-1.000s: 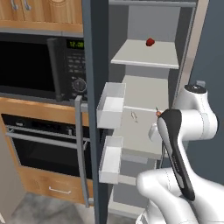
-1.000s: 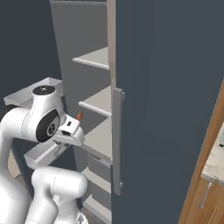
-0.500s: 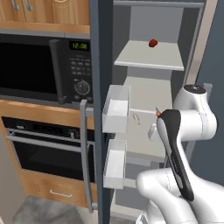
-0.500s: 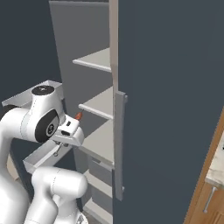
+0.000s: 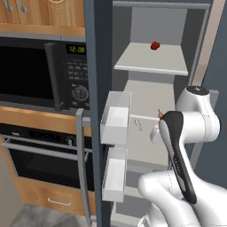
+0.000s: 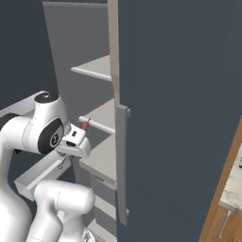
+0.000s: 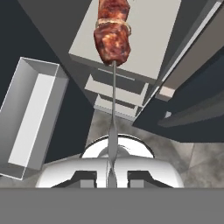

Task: Store the kebab skewer in the freezer for long-term storage. Close the freezer door after placing the cooked food.

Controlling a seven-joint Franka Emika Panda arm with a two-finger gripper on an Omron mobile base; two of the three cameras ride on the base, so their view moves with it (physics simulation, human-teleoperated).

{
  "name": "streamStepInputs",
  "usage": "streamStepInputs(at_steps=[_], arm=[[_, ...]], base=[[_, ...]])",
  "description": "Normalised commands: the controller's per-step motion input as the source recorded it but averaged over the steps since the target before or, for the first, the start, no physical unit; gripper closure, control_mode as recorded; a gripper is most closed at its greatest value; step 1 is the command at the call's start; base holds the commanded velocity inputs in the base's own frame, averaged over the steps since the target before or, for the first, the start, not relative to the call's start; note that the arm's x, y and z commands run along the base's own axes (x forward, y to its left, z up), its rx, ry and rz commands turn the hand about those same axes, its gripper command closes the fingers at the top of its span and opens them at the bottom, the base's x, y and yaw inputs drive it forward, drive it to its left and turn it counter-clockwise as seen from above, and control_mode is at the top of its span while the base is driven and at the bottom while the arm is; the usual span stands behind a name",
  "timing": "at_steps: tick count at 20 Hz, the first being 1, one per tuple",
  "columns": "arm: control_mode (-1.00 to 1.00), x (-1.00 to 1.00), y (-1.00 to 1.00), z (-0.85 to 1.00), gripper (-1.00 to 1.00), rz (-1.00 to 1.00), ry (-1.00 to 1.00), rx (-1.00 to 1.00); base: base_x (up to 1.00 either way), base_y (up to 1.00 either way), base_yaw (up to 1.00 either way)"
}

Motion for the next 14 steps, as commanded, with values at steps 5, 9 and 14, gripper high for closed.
streamStepInputs(at_steps=[5,9,14], arm=[[1.0,0.0,0.0,0.0,1.0,0.0,0.0,0.0],[1.0,0.0,0.0,0.0,1.0,0.0,0.0,0.0],[1.0,0.0,0.0,0.0,1.0,0.0,0.0,0.0]], base=[[0.37,0.01,0.0],[0.32,0.09,-0.02],[0.14,0.08,0.0]])
